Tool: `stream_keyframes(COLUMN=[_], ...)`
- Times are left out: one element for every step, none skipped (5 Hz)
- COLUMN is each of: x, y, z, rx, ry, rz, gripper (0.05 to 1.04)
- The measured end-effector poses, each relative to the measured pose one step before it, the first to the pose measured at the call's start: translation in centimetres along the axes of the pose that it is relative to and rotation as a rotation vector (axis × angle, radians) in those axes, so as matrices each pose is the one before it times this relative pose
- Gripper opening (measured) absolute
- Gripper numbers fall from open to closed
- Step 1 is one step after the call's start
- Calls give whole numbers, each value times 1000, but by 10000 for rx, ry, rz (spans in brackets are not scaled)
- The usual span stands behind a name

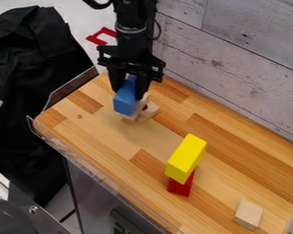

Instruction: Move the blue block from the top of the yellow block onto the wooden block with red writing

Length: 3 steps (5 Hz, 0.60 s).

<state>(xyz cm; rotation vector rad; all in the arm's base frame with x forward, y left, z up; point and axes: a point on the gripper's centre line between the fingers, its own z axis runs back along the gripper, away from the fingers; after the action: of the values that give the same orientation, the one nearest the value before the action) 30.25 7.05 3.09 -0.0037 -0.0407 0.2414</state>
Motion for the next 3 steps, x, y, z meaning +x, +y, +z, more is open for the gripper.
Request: stream_keyframes(x=[455,331,227], y=[-161,154,350], z=[-349,-203,-327], rx=[-71,-57,-91], ry=[30,28,85], rz=[-125,34,156], gripper=[532,532,532])
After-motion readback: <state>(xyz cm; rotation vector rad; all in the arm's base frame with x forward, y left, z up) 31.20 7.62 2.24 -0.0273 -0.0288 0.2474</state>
